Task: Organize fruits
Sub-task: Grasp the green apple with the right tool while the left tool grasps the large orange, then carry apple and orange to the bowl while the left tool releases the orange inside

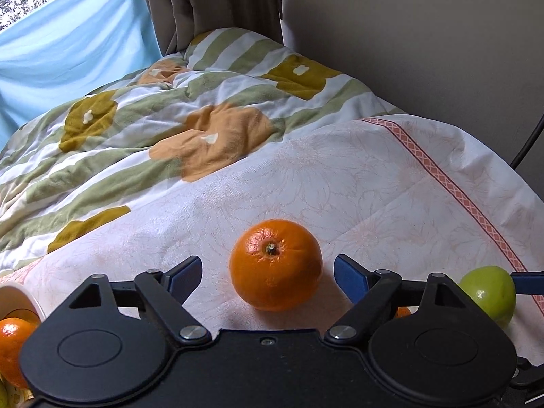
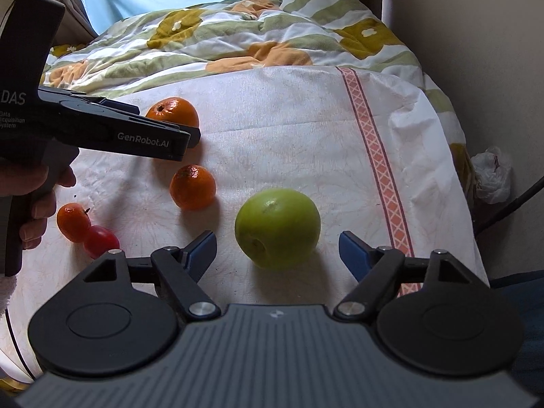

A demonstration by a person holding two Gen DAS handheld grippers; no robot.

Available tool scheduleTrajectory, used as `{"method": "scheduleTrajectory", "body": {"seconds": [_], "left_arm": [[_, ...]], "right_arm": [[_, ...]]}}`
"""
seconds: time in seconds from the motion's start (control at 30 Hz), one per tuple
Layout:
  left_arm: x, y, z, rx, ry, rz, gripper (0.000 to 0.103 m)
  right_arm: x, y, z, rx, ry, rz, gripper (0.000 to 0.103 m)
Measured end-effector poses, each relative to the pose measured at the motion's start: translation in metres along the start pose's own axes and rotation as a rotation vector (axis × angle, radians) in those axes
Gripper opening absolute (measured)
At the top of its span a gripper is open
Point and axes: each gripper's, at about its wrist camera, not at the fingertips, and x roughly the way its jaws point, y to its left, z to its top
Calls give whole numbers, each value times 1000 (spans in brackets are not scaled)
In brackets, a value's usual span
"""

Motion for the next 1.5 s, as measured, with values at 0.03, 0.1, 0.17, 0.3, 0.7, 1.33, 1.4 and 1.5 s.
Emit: {"method": "scheduleTrajectory", "body": {"seconds": [0.03,0.1,0.17,0.3,0.7,1.33,1.4,1.5], "left_arm": [[3,0,0,-3,6,-5,82],[8,1,0,-4,16,-11,72],[9,-1,0,0,16,-22,65],[8,-5,-1,25,7,-8,64],[-7,2,-12,-16,-4,31,64],[-70,7,-16,-75,-62,93,64],[-83,10,-16,-98,-81,106,64],[-106,15,-16,-133,-107,128,64]], "right_arm": [[1,0,0,2,1,3,92],[2,1,0,0,-1,7,91],[2,1,1,-3,-2,9,90],[4,0,3,-4,-6,10,89],[8,-2,6,6,-2,13,78],[-16,3,24,-29,-48,24,70],[-25,7,31,-42,-65,33,70],[-37,16,41,-66,-87,53,70]]}}
